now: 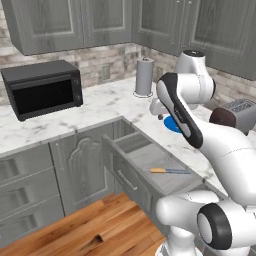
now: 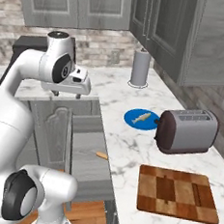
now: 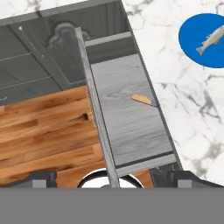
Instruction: Pick up the knife from the drawer and place it on the cutting board. Then place the meat from the plate to the cutting board.
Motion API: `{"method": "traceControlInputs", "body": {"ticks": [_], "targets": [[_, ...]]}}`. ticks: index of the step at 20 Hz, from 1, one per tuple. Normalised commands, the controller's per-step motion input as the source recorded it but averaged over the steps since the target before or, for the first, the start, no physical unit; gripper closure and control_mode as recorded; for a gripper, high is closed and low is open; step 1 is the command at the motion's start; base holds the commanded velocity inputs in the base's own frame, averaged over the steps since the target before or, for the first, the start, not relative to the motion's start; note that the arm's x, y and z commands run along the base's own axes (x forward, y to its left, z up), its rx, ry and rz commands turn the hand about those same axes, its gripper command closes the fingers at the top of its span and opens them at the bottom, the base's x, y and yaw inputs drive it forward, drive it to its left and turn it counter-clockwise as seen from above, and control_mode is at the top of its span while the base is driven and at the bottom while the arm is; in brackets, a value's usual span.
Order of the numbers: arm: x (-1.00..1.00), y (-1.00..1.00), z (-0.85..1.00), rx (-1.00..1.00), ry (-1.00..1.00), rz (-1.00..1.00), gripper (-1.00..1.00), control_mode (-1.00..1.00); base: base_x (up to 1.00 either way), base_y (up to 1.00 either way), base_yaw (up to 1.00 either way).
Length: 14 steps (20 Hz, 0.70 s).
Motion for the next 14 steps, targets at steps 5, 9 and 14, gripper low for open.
{"method": "traceControlInputs", "body": {"ticks": [5, 9, 14], "targets": [[0.00, 0.00, 0.00, 0.00, 0.00, 0.00, -1.00, 1.00, 0.00, 0.00, 0.00], [-0.09, 0.00, -0.08, 0.00, 0.00, 0.00, -1.00, -1.00, -0.07, 0.00, 0.00], [-0.23, 0.16, -0.55, 0.00, 0.11, -0.20, -1.00, -1.00, 0.00, 0.00, 0.00]]}}
